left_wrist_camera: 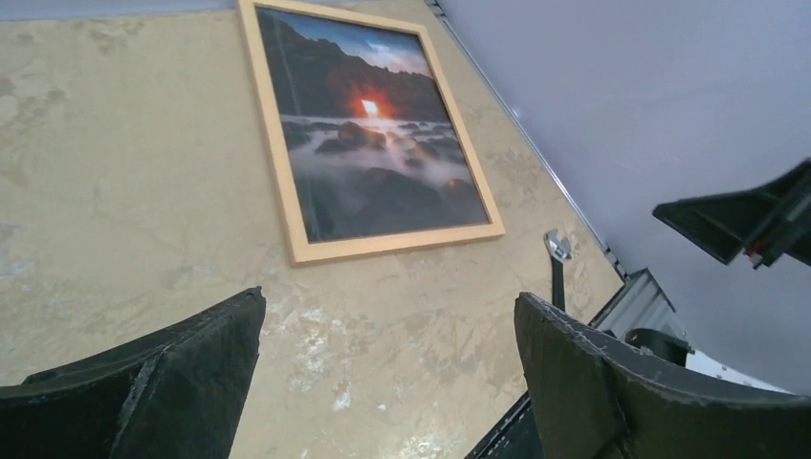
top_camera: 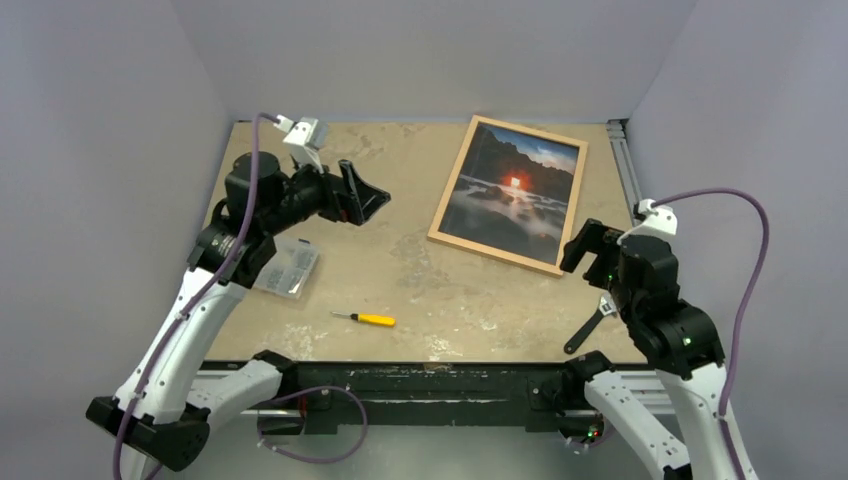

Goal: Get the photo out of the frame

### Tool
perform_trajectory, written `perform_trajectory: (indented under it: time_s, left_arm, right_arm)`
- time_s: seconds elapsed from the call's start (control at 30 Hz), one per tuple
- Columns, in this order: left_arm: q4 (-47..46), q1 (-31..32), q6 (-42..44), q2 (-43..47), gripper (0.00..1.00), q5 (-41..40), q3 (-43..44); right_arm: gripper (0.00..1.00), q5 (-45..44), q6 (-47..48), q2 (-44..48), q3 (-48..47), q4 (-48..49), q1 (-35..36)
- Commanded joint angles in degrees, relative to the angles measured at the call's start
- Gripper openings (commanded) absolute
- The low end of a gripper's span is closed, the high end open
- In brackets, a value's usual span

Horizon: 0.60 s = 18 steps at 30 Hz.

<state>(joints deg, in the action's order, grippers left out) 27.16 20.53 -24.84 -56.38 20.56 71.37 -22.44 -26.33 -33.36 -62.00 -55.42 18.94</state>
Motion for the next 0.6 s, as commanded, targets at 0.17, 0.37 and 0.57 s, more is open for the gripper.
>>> perform_trajectory:
  time_s: [0.17,0.37,0.57]
  left_arm:
    - [-0.8,9.2,3.5,-6.5,1.00,-4.8,2.2]
    - [-4.7,10.2,3.6,-6.1,1.00,-7.3,-2.0]
    - [-3.2,10.8,-1.9,-11.4,0.99,-0.2,-3.7]
  right_arm:
    - [0.98,5.9,-5.4,-7.7,8.7,9.8,-0.2]
    - [0.97,5.4,-5.4,-14.7,13.7,19.3,-0.2]
    - [0.95,9.0,-6.5,-21.9,18.1,28.0,-3.4]
